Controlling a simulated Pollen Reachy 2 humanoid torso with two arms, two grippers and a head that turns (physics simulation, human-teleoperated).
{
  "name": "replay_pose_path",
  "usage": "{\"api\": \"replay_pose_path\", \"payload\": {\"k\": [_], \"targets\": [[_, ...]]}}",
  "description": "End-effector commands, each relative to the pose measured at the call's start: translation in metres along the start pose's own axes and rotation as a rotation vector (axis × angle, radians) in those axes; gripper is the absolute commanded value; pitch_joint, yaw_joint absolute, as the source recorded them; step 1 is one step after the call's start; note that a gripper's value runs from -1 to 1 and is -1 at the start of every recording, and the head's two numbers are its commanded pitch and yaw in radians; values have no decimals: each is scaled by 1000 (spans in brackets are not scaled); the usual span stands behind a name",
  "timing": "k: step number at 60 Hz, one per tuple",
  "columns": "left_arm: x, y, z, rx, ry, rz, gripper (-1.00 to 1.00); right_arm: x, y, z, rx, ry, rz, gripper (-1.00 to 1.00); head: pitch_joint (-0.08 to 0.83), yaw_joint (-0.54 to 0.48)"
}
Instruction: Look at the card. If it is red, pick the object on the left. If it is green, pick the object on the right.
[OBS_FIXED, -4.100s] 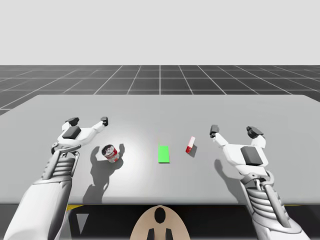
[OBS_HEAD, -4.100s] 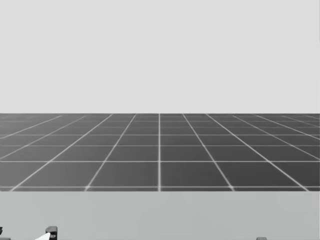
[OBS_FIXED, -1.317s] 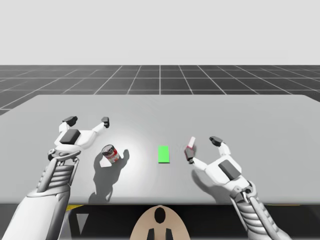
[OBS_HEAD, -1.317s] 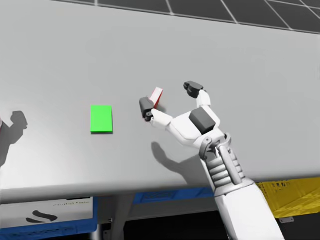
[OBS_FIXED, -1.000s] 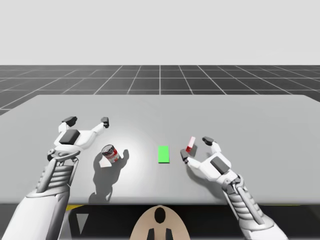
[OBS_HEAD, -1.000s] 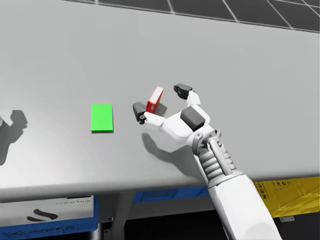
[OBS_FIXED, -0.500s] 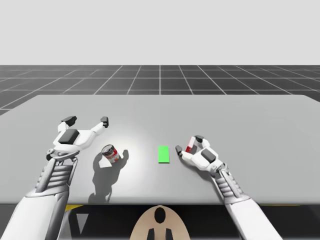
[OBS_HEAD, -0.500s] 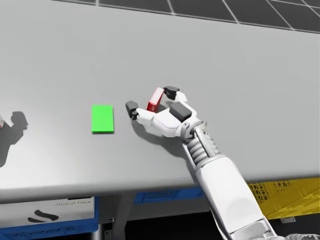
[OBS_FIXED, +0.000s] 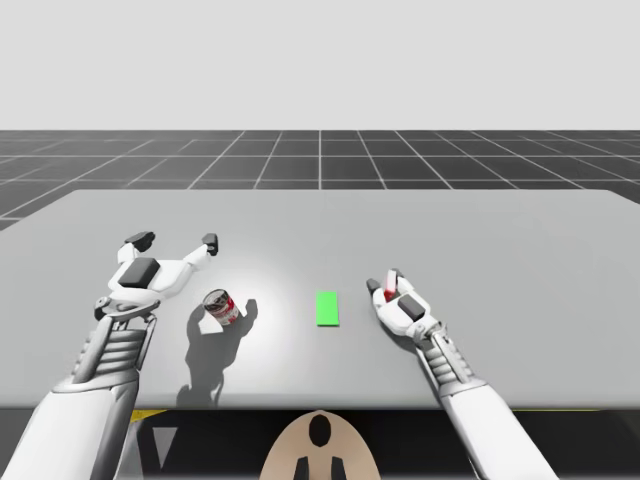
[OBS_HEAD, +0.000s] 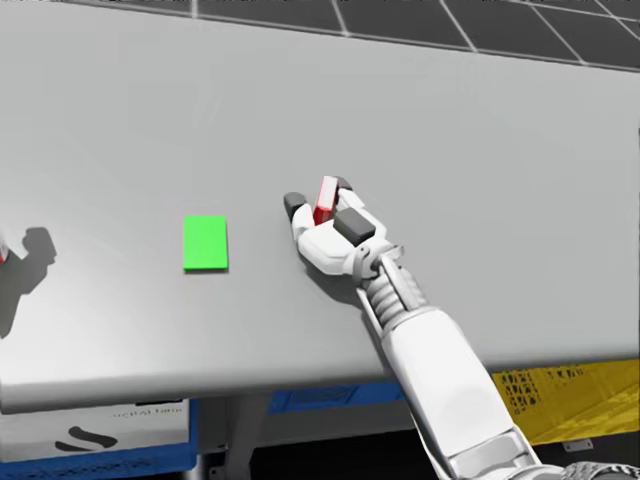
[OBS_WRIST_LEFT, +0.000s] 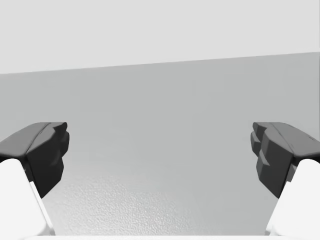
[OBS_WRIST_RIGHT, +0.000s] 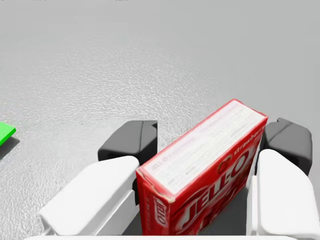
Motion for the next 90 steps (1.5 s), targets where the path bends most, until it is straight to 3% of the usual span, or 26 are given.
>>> {"api": "replay_pose_path", "payload": {"k": [1,25,41,54,69,80,90], "targets": [[-1,0,0,-1,-1,-5,-1000,-4,-2,3,-5,6,-3,1000,719,-269],[-1,-2,0,0,0,-9,-1000,-1,-3,7,-6,-12,8,999,640,-282],[-2,-3,1,2,2,-13,-1000,-1,-2,7,-3,-23,1,1000,396,-299],[-3,-3,1,4,1,-16,-1000,8,1,9,-1,-37,-3,997,319,-319],[-3,-2,0,3,5,-13,-1000,71,1,14,-3,-167,-35,1000,299,-327],[-3,-1,-1,4,5,-12,-1000,137,-2,27,-29,-321,-13,1000,282,-326],[-3,-1,-1,3,5,-12,-1000,173,-4,40,-49,-424,15,1000,268,-324]]}}
